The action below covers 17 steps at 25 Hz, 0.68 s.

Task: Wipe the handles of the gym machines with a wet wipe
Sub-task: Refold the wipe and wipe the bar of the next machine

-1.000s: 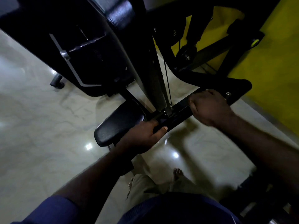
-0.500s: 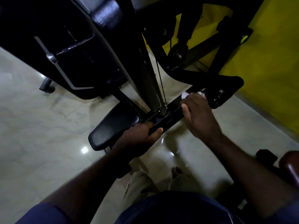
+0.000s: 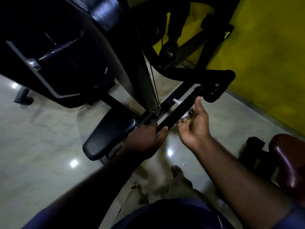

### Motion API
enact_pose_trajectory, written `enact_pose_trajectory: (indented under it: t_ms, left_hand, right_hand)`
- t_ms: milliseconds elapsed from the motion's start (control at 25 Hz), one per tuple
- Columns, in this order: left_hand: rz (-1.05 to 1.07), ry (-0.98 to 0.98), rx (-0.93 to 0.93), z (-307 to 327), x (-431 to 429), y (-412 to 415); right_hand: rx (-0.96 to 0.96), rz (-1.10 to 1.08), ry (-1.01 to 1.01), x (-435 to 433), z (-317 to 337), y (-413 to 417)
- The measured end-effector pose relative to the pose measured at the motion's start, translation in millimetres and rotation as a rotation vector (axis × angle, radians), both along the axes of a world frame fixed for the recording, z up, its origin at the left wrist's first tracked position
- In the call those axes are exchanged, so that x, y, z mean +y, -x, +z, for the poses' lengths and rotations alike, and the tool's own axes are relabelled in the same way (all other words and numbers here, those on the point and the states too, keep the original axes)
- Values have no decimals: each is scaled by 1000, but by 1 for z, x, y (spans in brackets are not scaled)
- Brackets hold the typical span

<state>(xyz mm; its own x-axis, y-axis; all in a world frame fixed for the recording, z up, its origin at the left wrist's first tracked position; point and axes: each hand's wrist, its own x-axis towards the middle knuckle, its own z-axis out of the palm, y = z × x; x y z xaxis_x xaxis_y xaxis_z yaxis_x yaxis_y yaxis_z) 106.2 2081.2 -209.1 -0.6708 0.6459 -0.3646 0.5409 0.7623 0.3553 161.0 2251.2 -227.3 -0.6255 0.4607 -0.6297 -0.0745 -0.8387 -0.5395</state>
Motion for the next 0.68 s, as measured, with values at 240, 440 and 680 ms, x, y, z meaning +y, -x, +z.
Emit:
enact_pose_trajectory:
  t_ms: [240, 440, 680]
  left_hand:
    - [75, -146, -210, 1, -12, 7]
    - [-243, 126, -290, 24, -94, 14]
    - [-45, -133, -430, 28, -185, 5]
  right_hand:
    - [143, 2, 150, 6, 5, 11]
    - [83, 149, 121, -139, 14, -39]
    - [-64, -101, 160, -156, 44, -24]
